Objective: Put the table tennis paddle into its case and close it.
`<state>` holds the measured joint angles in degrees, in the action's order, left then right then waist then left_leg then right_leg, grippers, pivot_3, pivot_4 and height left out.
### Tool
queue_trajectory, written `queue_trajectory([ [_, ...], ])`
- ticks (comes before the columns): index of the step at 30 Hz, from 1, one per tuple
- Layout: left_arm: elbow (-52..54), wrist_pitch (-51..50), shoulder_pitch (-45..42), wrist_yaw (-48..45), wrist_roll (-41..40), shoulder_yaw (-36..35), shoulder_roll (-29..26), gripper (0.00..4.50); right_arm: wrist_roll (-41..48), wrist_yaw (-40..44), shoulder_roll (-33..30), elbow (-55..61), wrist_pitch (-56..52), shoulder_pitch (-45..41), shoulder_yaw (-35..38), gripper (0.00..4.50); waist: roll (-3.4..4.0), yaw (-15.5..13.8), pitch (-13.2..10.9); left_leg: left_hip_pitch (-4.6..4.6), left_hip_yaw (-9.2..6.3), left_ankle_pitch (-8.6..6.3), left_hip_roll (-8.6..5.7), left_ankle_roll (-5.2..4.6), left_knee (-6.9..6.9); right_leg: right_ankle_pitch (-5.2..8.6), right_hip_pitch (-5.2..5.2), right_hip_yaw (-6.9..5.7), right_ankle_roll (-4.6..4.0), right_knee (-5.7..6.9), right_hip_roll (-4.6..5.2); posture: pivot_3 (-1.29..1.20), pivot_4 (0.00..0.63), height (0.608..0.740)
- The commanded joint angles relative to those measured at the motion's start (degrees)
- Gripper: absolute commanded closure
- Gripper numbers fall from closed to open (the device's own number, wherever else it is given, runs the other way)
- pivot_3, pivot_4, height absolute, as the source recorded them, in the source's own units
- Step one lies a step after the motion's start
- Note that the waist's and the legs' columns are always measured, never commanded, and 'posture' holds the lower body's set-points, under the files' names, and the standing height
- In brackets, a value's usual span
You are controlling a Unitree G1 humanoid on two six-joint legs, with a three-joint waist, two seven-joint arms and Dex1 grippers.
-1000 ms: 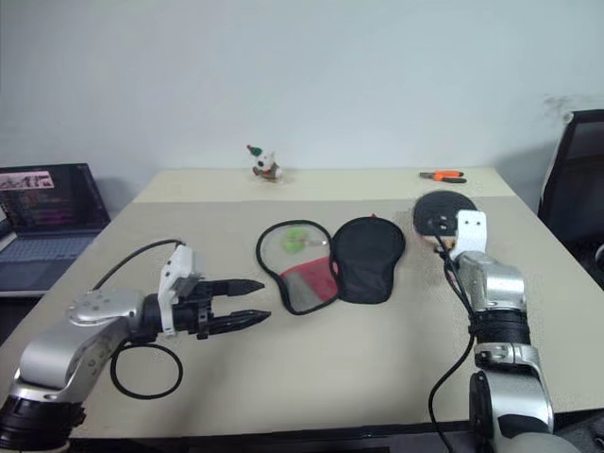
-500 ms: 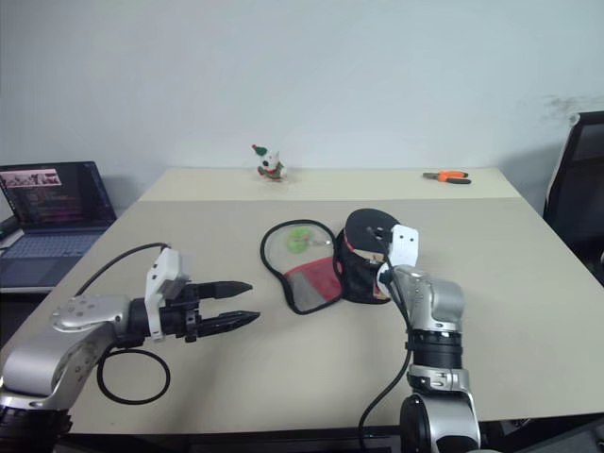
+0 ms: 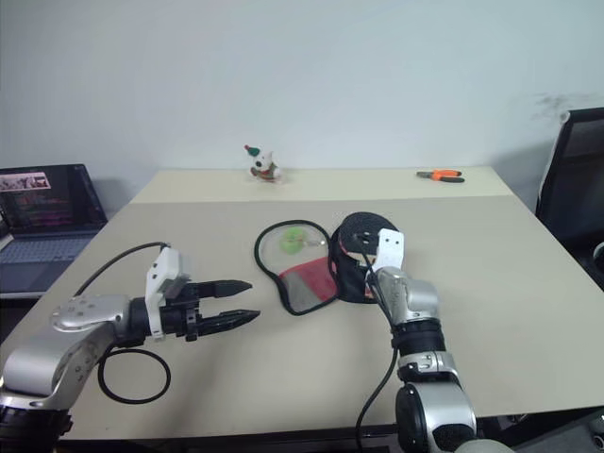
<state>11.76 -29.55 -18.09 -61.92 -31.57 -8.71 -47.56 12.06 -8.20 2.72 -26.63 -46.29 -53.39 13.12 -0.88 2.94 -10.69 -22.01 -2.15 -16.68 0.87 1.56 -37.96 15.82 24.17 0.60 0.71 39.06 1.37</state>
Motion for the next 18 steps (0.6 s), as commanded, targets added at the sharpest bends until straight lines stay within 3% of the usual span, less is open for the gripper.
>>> queue_trajectory([
  [1,1.85,0.69,-0.51,0.17,-0.44,-0.8,-0.35,1.27,-0.13,0.92,-0.21,0.49,2.39,-2.03,-1.06,3.37,0.0,0.01,0.0,0.0,0.0,0.0,0.0,0.0,0.0,0.0,0.0,0.0,0.0,0.0,0.0,0.0,0.15,0.74],
  [6,1.77,0.72,-0.61,0.22,-0.39,-0.63,-0.24,1.27,0.32,0.07,0.27,-0.36,2.89,-2.03,-0.68,3.37,0.0,0.02,0.0,0.0,0.0,0.0,0.05,0.0,0.0,0.0,0.0,0.01,0.0,0.0,0.0,0.0,0.15,0.74],
  [7,1.78,0.7,-0.61,0.21,-0.39,-0.62,-0.25,1.27,0.35,-0.12,0.33,-0.3,2.93,-2.0,-0.65,2.63,0.0,0.02,0.0,0.0,0.0,0.0,0.05,0.0,0.0,0.0,0.0,0.01,0.0,0.0,0.0,0.0,0.15,0.74],
  [10,1.7,0.69,-0.64,0.2,-0.39,-0.68,-0.31,1.27,0.52,-0.77,0.68,0.87,2.21,-1.87,-0.67,1.81,0.0,0.03,0.0,0.0,0.01,0.0,0.05,0.0,0.0,0.0,0.0,0.01,0.0,0.01,0.0,0.0,0.15,0.74],
  [15,1.52,0.74,-0.61,0.63,-0.16,-0.81,-0.24,1.27,1.48,-1.22,2.1,9.44,-1.81,0.07,-2.06,0.04,-0.01,0.04,0.01,0.0,0.02,0.0,0.37,0.0,0.0,0.0,0.0,0.02,0.0,0.0,0.0,0.0,0.15,0.74],
  [18,0.69,0.62,-0.4,2.07,0.29,-1.26,0.18,1.27,3.62,5.49,-0.72,21.64,-7.74,2.96,-6.96,0.01,-0.02,-0.03,0.01,-0.01,0.03,0.0,0.42,0.0,0.0,0.0,0.0,0.01,0.0,-0.01,-0.03,0.0,0.15,0.74],
])
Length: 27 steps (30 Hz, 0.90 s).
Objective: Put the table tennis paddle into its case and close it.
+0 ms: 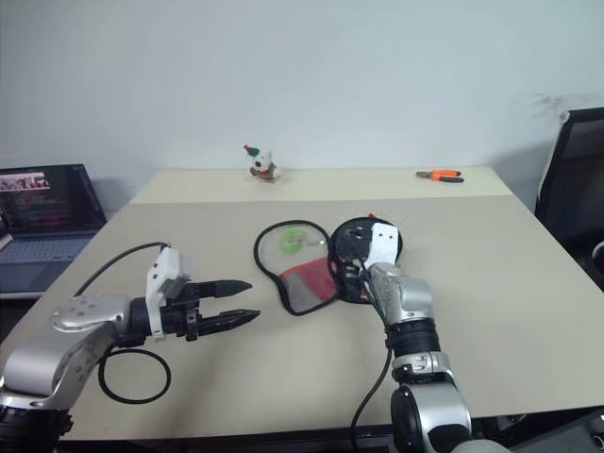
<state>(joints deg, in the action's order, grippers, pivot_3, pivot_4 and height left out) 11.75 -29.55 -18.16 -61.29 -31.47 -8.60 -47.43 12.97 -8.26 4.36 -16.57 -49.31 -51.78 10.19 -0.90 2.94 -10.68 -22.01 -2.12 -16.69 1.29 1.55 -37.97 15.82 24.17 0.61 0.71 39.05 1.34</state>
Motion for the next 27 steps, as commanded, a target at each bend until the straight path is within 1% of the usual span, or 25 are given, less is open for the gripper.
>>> queue_trajectory([
  [1,0.29,0.53,-0.33,2.05,0.25,-1.62,0.25,1.27,3.91,8.39,-3.99,15.43,-7.03,2.29,-5.62,0.01,0.0,-0.07,0.0,0.0,0.0,0.0,0.01,0.0,0.0,0.0,0.0,-0.01,0.0,0.0,-0.03,0.0,0.15,0.74],
  [5,-1.9,0.57,-0.99,5.05,1.07,-2.01,1.19,1.27,10.64,22.87,-15.2,28.55,-11.43,5.93,-9.45,0.01,0.0,-0.54,0.0,0.0,-0.03,-0.01,-0.01,-0.02,-0.02,0.0,-0.02,-0.02,0.0,-0.02,-0.04,0.0,0.15,0.74],
  [6,-2.45,0.74,-1.31,5.9,1.58,-1.87,1.46,1.27,11.63,26.01,-18.12,30.62,-11.03,6.66,-9.96,0.01,-0.02,-0.66,0.01,0.0,-0.04,-0.01,-0.02,-0.03,-0.02,0.0,-0.04,-0.04,0.01,-0.03,-0.05,0.0,0.15,0.74],
  [7,-3.73,1.3,-1.88,7.04,3.07,-1.16,1.66,1.27,13.31,31.93,-22.67,33.27,-9.5,7.76,-10.85,0.01,-0.02,-0.75,0.01,0.01,-0.04,-0.02,-0.01,-0.03,-0.03,0.0,-0.05,-0.05,0.01,-0.04,-0.06,0.0,0.15,0.74],
  [9,-6.32,2.04,-3.0,9.0,5.83,0.31,2.14,1.27,16.57,39.87,-29.02,36.31,-8.2,9.25,-10.16,0.01,-0.02,-1.05,0.01,0.05,-0.04,-0.02,-0.01,-0.03,-0.04,0.0,-0.06,-0.06,0.01,-0.03,-0.09,0.0,0.15,0.74],
  [12,-10.61,3.13,-5.35,12.47,10.25,2.53,3.4,1.9,20.87,47.77,-35.66,37.39,-8.3,9.81,-8.15,0.0,-0.03,-1.07,0.01,0.1,-0.03,-0.02,0.03,-0.04,-0.05,-0.01,-0.09,-0.05,-0.01,-0.02,-0.17,0.0,0.15,0.74],
  [13,-12.23,3.06,-6.64,14.05,11.5,3.12,4.16,2.23,22.7,49.78,-37.45,37.52,-9.31,9.51,-7.2,0.0,-0.03,-1.11,0.01,0.11,-0.01,-0.02,0.03,-0.04,-0.06,-0.02,-0.09,-0.04,-0.03,-0.01,-0.18,0.0,0.15,0.74],
  [15,-15.11,3.01,-8.95,15.9,13.21,4.21,5.72,2.99,25.18,51.87,-39.76,37.35,-10.44,8.7,-5.78,0.0,-0.05,-1.05,0.02,0.11,0.01,-0.02,0.03,-0.04,-0.1,-0.03,-0.09,-0.03,-0.04,0.0,-0.19,0.0,0.15,0.74],
  [16,-16.67,3.4,-9.99,16.48,14.13,4.85,6.44,3.29,26.02,52.49,-40.53,37.19,-10.64,8.3,-5.39,0.0,-0.05,-1.09,0.02,0.11,0.01,-0.02,0.04,-0.04,-0.11,-0.04,-0.1,-0.02,-0.05,0.0,-0.19,0.0,0.15,0.74],
  [18,-19.71,4.02,-11.81,16.8,15.75,6.34,7.81,4.13,27.84,54.15,-42.18,37.3,-11.07,7.87,-4.96,0.0,-0.06,-1.06,0.02,0.1,0.03,-0.02,0.06,-0.04,-0.11,-0.05,-0.09,-0.01,-0.06,0.01,-0.2,0.0,0.15,0.74],
  [19,-21.84,4.34,-12.96,16.82,16.72,7.43,8.66,4.47,28.58,55.16,-43.08,37.62,-11.09,7.82,-4.86,0.0,-0.06,-1.15,0.02,0.11,0.04,-0.02,0.05,-0.04,-0.11,-0.05,-0.09,-0.01,-0.07,0.01,-0.2,0.0,0.15,0.74],
  [22,-28.6,5.66,-16.24,17.26,19.9,10.16,10.65,4.47,30.48,57.13,-44.94,38.43,-11.09,7.85,-4.9,0.0,-0.06,-1.25,0.02,0.08,0.05,-0.02,0.04,-0.04,-0.12,-0.05,-0.09,-0.03,-0.07,0.0,-0.19,0.0,0.15,0.74],
  [27,-41.89,8.32,-22.11,18.43,23.64,12.0,13.8,4.47,30.62,56.59,-45.76,38.76,-10.42,8.31,-5.11,0.0,-0.09,-1.19,0.03,0.07,0.11,-0.02,-0.01,-0.04,-0.16,-0.06,-0.08,-0.03,-0.06,0.02,-0.19,0.0,0.15,0.74],
])
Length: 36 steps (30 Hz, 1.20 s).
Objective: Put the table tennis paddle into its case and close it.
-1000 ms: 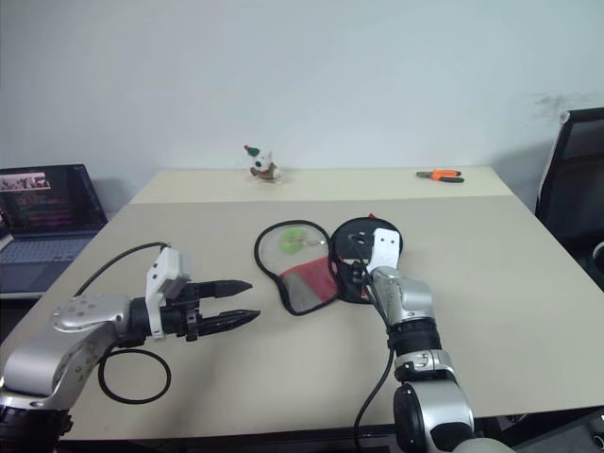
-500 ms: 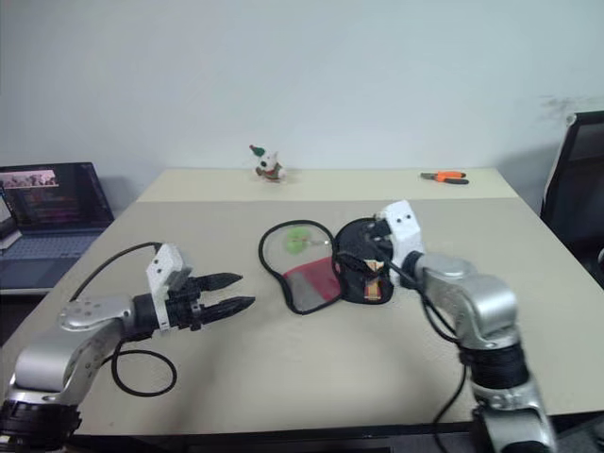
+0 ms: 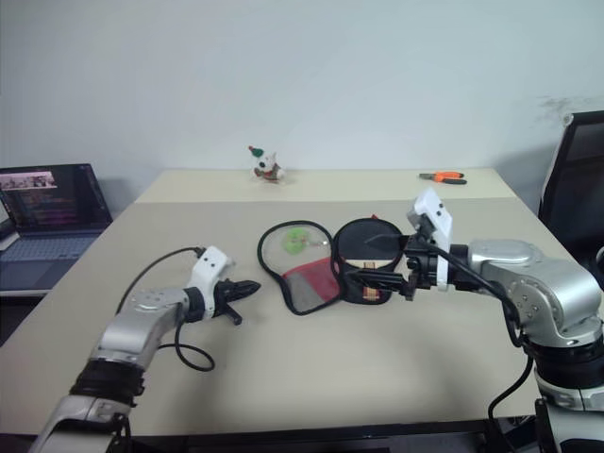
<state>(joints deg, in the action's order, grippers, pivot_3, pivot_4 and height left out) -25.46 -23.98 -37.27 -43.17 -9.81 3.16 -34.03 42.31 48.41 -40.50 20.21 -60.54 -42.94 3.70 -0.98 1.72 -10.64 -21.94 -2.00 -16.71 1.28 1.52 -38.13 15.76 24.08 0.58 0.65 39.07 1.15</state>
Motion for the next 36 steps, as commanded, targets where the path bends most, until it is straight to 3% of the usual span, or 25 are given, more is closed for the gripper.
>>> queue_trajectory([
  [1,-8.28,4.2,-4.59,0.28,2.64,0.61,1.48,4.47,1.31,-0.37,-0.91,2.15,0.75,-0.39,1.58,0.0,0.0,0.03,0.0,0.0,0.02,0.0,0.01,0.0,0.0,0.0,0.0,0.0,0.0,0.01,0.0,0.0,0.15,0.74],
  [14,-32.59,17.98,-18.28,1.94,6.77,0.5,13.07,4.47,1.62,-3.33,-0.93,2.34,0.64,-0.17,1.78,0.0,-0.06,-1.35,0.04,-0.12,0.08,0.0,-0.47,0.0,-0.2,-0.06,-0.04,-0.12,0.11,0.02,0.17,0.0,0.15,0.74],
  [21,-32.38,21.83,-28.69,-0.94,5.64,-0.62,18.21,4.47,1.76,-3.3,-4.11,1.69,0.44,0.91,3.29,0.0,-0.08,-1.68,0.03,-0.82,-0.34,0.0,-0.49,-0.01,-0.73,-0.11,0.14,-0.56,0.18,0.0,0.18,0.0,0.15,0.74],
  [27,-37.34,24.88,-36.58,-1.42,6.0,-0.99,23.54,4.47,0.8,-3.4,-5.84,-0.24,1.55,0.52,3.27,0.0,-0.08,-1.69,0.03,-0.87,-0.51,-0.01,-0.59,-0.01,-0.78,-0.12,0.06,-0.99,0.2,-0.03,0.26,0.0,0.15,0.74],
  [32,-37.3,25.48,-36.03,-4.43,5.93,-1.02,24.4,4.47,-0.04,-3.78,-5.93,-1.7,1.76,0.33,2.91,0.0,-0.08,-0.89,0.03,-0.85,-0.51,0.0,-0.57,-0.01,-0.76,-0.12,0.08,-0.97,0.2,0.01,0.23,0.0,0.15,0.74],
  [36,-31.27,23.36,-30.54,-8.75,4.27,-2.07,20.66,4.47,-3.61,-5.3,-4.68,-5.77,2.76,-0.17,0.2,0.0,-0.06,0.06,0.04,-0.81,-0.54,0.01,-0.54,-0.01,-0.75,-0.12,0.07,-0.96,0.19,0.04,0.22,0.0,0.15,0.74],
])
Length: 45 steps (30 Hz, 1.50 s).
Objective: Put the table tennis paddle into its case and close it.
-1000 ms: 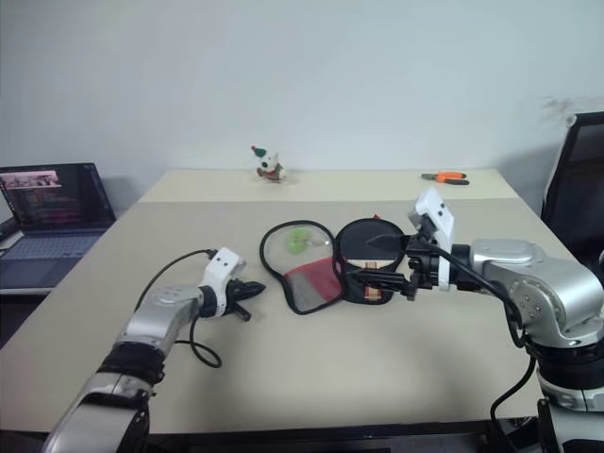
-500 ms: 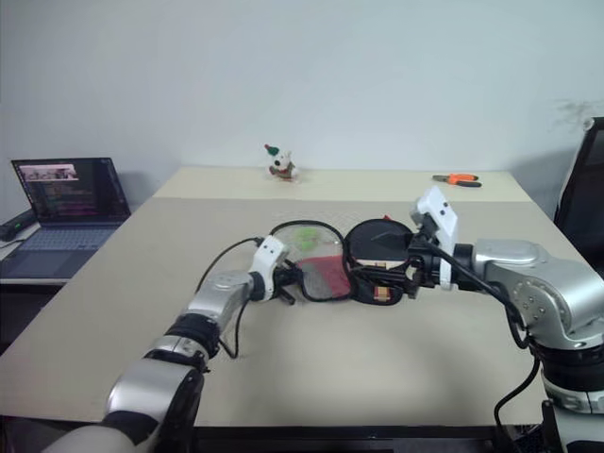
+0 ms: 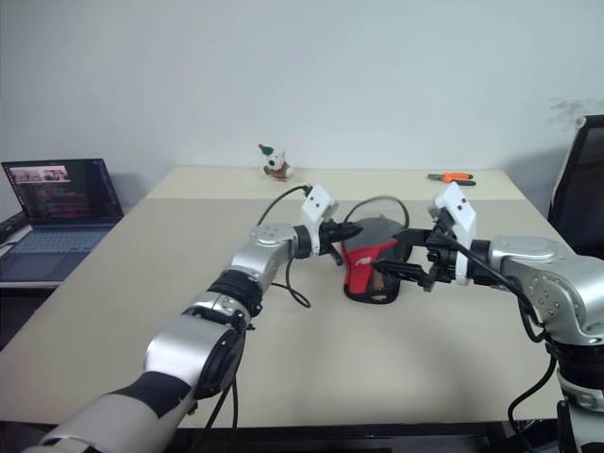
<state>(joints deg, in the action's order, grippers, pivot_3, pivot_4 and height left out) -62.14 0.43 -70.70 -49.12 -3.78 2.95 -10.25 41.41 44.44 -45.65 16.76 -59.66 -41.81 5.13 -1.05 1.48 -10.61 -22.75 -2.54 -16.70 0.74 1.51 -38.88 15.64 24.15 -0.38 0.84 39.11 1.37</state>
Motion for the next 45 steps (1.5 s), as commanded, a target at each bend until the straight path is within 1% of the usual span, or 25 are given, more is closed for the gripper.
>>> queue_trajectory([
  [1,7.68,-2.08,4.38,-3.7,-2.57,-2.29,-4.04,4.47,-4.01,-1.98,0.97,-3.9,2.35,-1.61,-2.06,0.0,0.01,0.54,0.01,0.03,0.01,0.0,0.01,0.01,0.0,0.0,-0.01,0.04,0.0,0.01,0.0,0.0,0.15,0.74],
  [3,15.06,-5.93,8.64,-6.36,-5.06,-3.47,-6.51,4.47,-7.15,-3.38,2.62,-8.43,3.84,-2.78,-4.04,0.0,0.01,0.62,0.0,0.06,0.04,0.01,0.02,0.01,-0.01,-0.01,0.0,0.09,-0.01,0.05,0.0,0.0,0.15,0.74],
  [6,29.11,-13.29,16.32,-9.37,-9.48,-5.13,-10.62,4.47,-11.54,-5.21,5.89,-16.17,6.5,-5.03,-6.47,0.0,0.02,0.54,0.01,0.04,-0.02,0.03,0.05,0.05,-0.03,-0.01,0.02,0.1,-0.01,0.11,0.0,0.0,0.15,0.74],
  [8,37.2,-18.17,20.53,-10.05,-12.04,-6.03,-12.98,4.47,-14.2,-6.02,7.87,-20.48,8.26,-6.31,-7.77,0.0,0.02,0.45,0.01,0.02,-0.13,0.13,0.06,0.22,-0.04,-0.01,0.02,0.09,-0.02,0.07,0.01,0.0,0.15,0.74],
  [10,46.4,-23.41,25.09,-10.13,-15.86,-8.1,-15.74,4.47,-18.0,-9.5,11.5,-28.47,10.62,-8.58,-8.61,0.0,0.02,0.33,0.01,0.0,-0.21,0.15,0.06,0.25,-0.03,-0.01,0.02,0.08,-0.01,0.04,0.03,0.0,0.15,0.74],
  [15,60.7,-31.69,29.97,-8.14,-23.69,-13.58,-20.82,4.47,-24.07,-12.09,17.07,-45.13,18.97,-13.21,-8.27,0.0,0.02,-0.04,0.01,-0.1,-0.26,0.22,0.07,0.37,-0.05,-0.01,0.0,0.05,-0.02,-0.01,0.19,0.0,0.15,0.74],
  [19,65.03,-34.78,31.73,-6.31,-25.3,-14.88,-24.48,4.47,-27.83,-11.9,18.91,-55.19,24.27,-16.03,-8.46,0.0,0.03,-0.01,0.01,-0.09,-0.24,0.22,0.02,0.38,-0.02,-0.01,-0.04,-0.02,-0.01,-0.03,0.26,0.0,0.15,0.74],
  [22,67.22,-35.87,33.41,-5.42,-26.19,-15.47,-26.03,4.47,-29.61,-11.69,20.18,-60.48,26.88,-17.37,-8.4,0.0,0.03,0.23,0.01,-0.05,-0.16,0.22,-0.01,0.38,-0.02,-0.01,-0.04,-0.05,-0.01,-0.02,0.25,0.0,0.15,0.74],
  [26,68.96,-36.38,35.01,-4.47,-27.13,-15.62,-26.78,4.47,-31.35,-11.79,21.8,-65.72,29.16,-18.51,-8.03,0.0,0.03,0.36,0.01,-0.04,-0.17,0.22,0.0,0.38,-0.02,-0.02,-0.03,-0.03,-0.02,0.0,0.15,0.0,0.15,0.74],
  [29,69.58,-36.61,35.54,-4.12,-27.36,-15.37,-27.09,4.47,-31.42,-10.84,23.72,-70.02,28.67,-19.87,-7.14,0.0,0.03,0.36,0.01,-0.03,-0.15,0.22,0.02,0.38,-0.02,-0.02,-0.03,-0.01,-0.02,0.02,0.14,0.0,0.15,0.74],
  [36,68.8,-35.78,35.7,-4.53,-27.1,-14.46,-28.67,4.47,-32.69,-12.11,27.67,-79.71,30.87,-23.96,-5.39,0.0,0.03,1.2,0.02,0.13,0.02,0.22,0.07,0.38,-0.01,-0.04,-0.05,0.11,-0.06,0.12,0.06,0.0,0.15,0.74],
  [39,68.93,-35.52,35.86,-4.6,-26.91,-14.06,-29.04,4.5,-33.65,-12.78,29.17,-82.35,31.86,-25.05,-4.93,0.61,0.02,1.63,0.02,0.29,0.11,0.22,0.08,0.37,0.0,-0.05,-0.06,0.34,-0.07,0.29,0.04,0.0,0.15,0.74],
  [41,69.21,-35.5,36.16,-4.61,-27.05,-14.09,-29.21,4.5,-33.91,-12.89,29.68,-83.42,31.83,-25.51,-4.17,1.27,0.02,1.79,0.02,0.52,0.23,0.2,0.08,0.35,0.02,-0.04,-0.06,0.79,-0.07,0.45,-0.01,0.0,0.15,0.74],
  [45,70.45,-35.88,38.28,-5.4,-27.55,-14.17,-30.41,4.5,-33.45,-12.0,30.29,-84.95,30.15,-26.04,-2.61,2.6,0.02,1.89,0.02,0.92,0.51,0.1,0.08,0.17,0.06,-0.04,-0.08,1.23,-0.06,0.77,-0.04,0.0,0.15,0.74],
])
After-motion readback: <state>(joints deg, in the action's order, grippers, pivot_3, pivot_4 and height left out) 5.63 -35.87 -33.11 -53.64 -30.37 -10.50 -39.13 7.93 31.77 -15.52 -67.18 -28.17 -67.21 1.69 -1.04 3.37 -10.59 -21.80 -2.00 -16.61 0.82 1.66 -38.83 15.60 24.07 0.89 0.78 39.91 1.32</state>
